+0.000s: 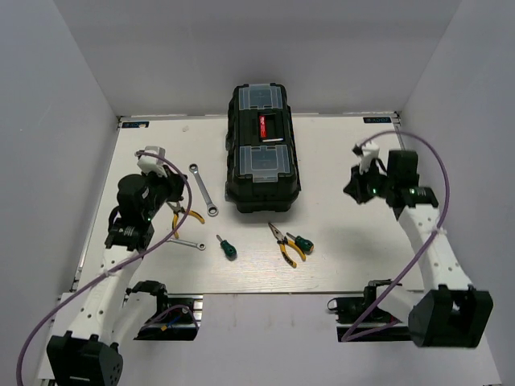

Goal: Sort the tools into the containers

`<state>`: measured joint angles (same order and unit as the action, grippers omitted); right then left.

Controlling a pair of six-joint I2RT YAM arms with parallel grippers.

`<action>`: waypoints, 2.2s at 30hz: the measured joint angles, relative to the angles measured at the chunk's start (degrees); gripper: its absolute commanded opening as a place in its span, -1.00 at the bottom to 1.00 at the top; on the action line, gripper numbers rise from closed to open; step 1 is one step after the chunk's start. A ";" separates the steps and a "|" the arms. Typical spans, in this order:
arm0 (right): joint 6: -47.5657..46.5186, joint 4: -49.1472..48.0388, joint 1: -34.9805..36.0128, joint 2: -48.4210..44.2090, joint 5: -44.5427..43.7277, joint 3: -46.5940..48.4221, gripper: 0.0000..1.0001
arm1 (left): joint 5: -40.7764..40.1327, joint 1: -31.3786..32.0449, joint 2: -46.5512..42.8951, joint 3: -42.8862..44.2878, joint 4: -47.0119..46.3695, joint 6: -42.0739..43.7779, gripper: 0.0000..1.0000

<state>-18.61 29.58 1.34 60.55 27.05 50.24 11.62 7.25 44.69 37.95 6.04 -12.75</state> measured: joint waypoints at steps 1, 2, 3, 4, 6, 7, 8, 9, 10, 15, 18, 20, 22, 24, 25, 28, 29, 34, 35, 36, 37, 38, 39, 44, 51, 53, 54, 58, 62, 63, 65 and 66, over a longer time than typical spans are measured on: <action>-0.11 0.24 1.27 2.62 -0.46 4.28 -1.00 | 0.52 -0.02 1.42 0.42 0.26 -0.09 -1.00; -0.07 0.52 2.78 5.29 -1.46 8.87 -0.69 | 1.16 -0.02 2.69 0.70 0.42 -0.33 -1.00; 0.20 0.81 4.20 7.58 -2.54 12.90 -0.54 | 1.60 -0.02 3.50 0.81 0.48 -0.55 -0.90; 0.50 0.74 5.97 9.99 -4.50 16.81 -0.41 | 2.19 -0.02 4.09 0.87 0.57 -0.85 -0.63; 1.22 1.88 9.55 14.97 -7.91 24.46 -0.17 | 3.43 -0.04 4.96 0.94 0.79 -0.96 0.28; 1.84 3.02 11.23 17.92 -10.14 28.94 -0.11 | 4.26 -0.07 5.42 1.14 0.85 -1.09 0.43; 2.45 3.72 13.31 21.44 -12.96 33.94 -0.07 | 4.87 -0.07 5.97 1.38 0.87 -1.44 0.50; 3.02 4.79 15.13 25.07 -15.26 38.80 -0.01 | 5.49 -0.07 6.40 1.62 0.90 -1.79 0.54; 4.28 6.95 17.29 30.64 -19.32 47.21 0.09 | 6.03 -0.07 6.95 1.90 1.05 -2.01 0.56; 8.81 4.90 24.37 42.45 -33.14 59.36 0.57 | 7.52 -0.07 8.55 2.29 2.10 -2.16 0.56; 9.94 4.57 27.93 48.57 -38.88 64.19 0.54 | 7.82 -0.07 8.63 2.29 2.73 -2.14 0.56; 10.38 2.71 29.62 51.93 -42.25 66.34 0.51 | 8.00 -0.07 8.72 2.29 2.93 -2.14 0.59; 10.82 1.66 30.75 54.42 -44.96 67.45 0.51 | 8.33 -0.07 9.07 2.29 2.99 -2.08 0.59; 11.10 1.11 31.50 56.72 -46.99 69.07 0.51 | 8.55 -0.07 9.46 2.29 3.06 -2.03 0.59; 11.19 0.79 31.78 57.59 -47.87 69.55 0.51 | 8.59 -0.07 9.57 2.29 3.19 -1.97 0.59; 11.17 -0.76 32.41 59.95 -50.66 70.69 0.51 | 8.66 -0.07 9.66 2.29 3.43 -1.86 0.59; 11.17 -1.20 32.52 60.54 -51.34 70.75 0.51 | 8.70 -0.07 9.66 2.29 3.41 -1.86 0.59; 11.15 -2.93 32.81 62.62 -54.45 70.75 0.51 | 9.03 -0.07 9.66 2.29 3.41 -1.79 0.59; 11.17 -3.08 32.81 62.66 -54.84 70.73 0.51 | 9.11 -0.07 9.66 2.29 3.43 -1.77 0.59; 11.21 -3.15 32.83 62.66 -55.17 70.73 0.48 | 9.25 -0.07 9.66 2.29 3.43 -1.75 0.59; 11.17 -3.17 32.89 62.69 -55.36 70.73 0.45 | 9.38 -0.07 9.66 2.29 3.41 -1.73 0.59; 11.19 -3.17 33.00 62.71 -55.60 70.73 0.45 | 9.44 -0.07 9.66 2.32 3.41 -1.70 0.59; 11.13 -3.21 33.22 62.73 -56.04 70.73 0.43 | 9.57 -0.07 9.66 2.32 3.41 -1.70 0.59; 8.83 -4.44 34.38 62.73 -59.21 70.62 0.40 | 10.14 -0.07 9.66 2.32 3.43 -1.70 0.59; 2.21 -8.52 36.24 62.71 -63.67 70.60 0.34 | 10.27 0.00 9.66 2.32 3.43 -1.70 0.59; 0.94 -9.73 36.63 62.62 -64.59 70.58 0.31 | 10.27 0.00 9.66 2.32 3.41 -1.70 0.59; 0.37 -10.27 36.70 62.51 -64.85 70.40 0.31 | 10.29 0.00 9.66 2.32 3.43 -1.70 0.59; -0.11 -10.67 36.94 62.16 -65.53 69.94 0.28 | 10.27 0.00 9.64 2.32 3.43 -1.70 0.59; 1.11 -10.01 36.92 62.16 -64.98 69.94 0.28 | 10.27 0.00 9.64 2.32 3.41 -1.70 0.59; 1.75 -9.46 36.89 62.16 -64.46 69.94 0.28 | 10.27 0.00 9.64 2.32 3.41 -1.70 0.59; 3.26 -7.91 36.79 62.16 -63.08 69.96 0.28 | 10.27 0.00 9.64 2.32 3.41 -1.70 0.59; 4.13 -6.86 36.72 62.16 -62.23 69.99 0.28 | 10.27 0.00 9.64 2.32 3.41 -1.70 0.59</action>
<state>-14.48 22.72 38.06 122.72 -35.18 120.22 21.89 7.25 54.33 40.27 9.45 -14.46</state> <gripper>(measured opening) 0.642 0.792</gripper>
